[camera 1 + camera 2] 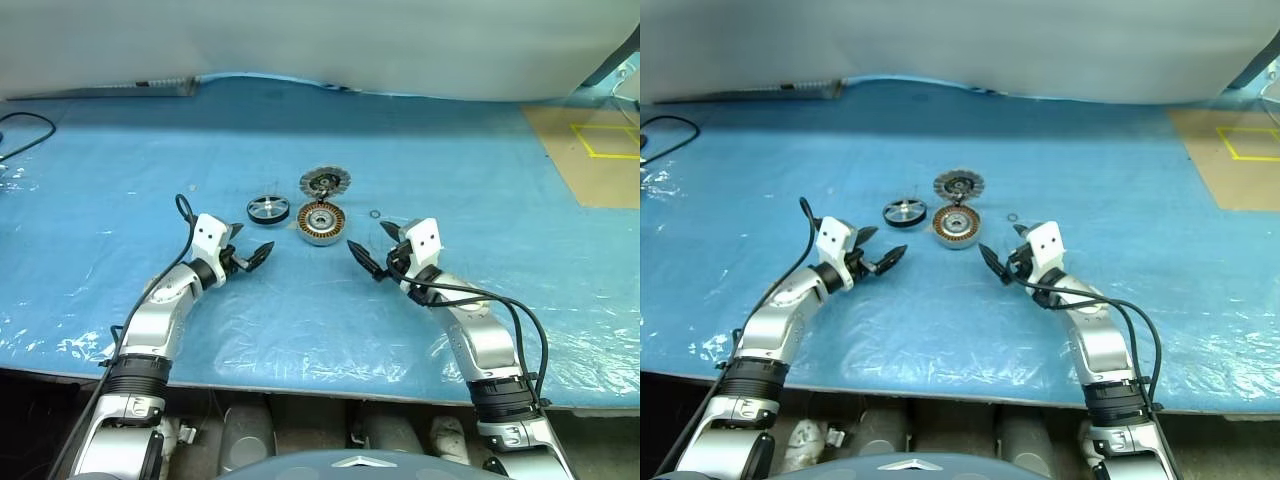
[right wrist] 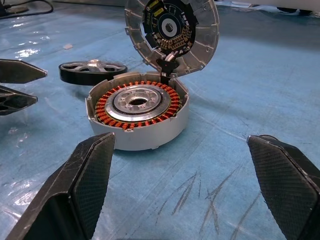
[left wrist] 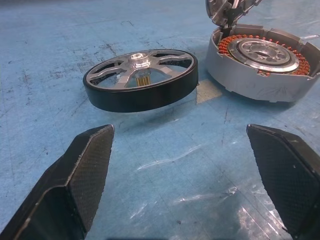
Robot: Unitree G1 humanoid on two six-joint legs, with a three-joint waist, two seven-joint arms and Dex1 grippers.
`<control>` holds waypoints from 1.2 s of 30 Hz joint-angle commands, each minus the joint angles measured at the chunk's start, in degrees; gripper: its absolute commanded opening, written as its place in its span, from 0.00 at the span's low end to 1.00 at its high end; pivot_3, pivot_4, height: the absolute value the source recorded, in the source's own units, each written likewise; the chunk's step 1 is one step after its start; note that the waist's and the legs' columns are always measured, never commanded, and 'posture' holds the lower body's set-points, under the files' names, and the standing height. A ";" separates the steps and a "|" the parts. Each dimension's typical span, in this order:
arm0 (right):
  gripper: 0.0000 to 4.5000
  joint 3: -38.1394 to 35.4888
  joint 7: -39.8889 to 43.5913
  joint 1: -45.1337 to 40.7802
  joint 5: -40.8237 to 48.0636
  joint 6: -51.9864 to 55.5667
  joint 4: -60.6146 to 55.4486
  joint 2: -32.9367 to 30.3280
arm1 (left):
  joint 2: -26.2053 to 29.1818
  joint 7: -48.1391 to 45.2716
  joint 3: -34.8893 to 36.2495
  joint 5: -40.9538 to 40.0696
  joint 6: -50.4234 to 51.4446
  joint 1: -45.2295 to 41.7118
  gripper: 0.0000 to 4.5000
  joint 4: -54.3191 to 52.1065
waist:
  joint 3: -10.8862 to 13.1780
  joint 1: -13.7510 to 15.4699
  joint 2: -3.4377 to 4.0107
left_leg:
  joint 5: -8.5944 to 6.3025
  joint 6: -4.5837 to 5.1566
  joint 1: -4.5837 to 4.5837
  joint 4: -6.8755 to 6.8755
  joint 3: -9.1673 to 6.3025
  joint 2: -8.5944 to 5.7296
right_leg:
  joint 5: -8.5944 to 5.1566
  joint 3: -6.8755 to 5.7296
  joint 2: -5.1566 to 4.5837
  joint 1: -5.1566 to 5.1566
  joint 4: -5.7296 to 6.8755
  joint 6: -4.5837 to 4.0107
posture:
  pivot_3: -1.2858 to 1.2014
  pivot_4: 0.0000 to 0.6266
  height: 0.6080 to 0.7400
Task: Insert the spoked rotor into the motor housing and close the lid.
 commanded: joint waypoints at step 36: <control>0.99 23.72 15.22 -32.90 -15.78 10.76 20.46 -4.32 | -0.96 -5.12 -5.67 3.02 -14.71 7.30 1.00 -3.80 | 0.00 -0.04 0.00 | 0.00 -0.01 0.01 0.14 0.01 0.05 | 0.01 0.01 0.01 0.02 0.17 -0.02 | 0.52 0.24 1.00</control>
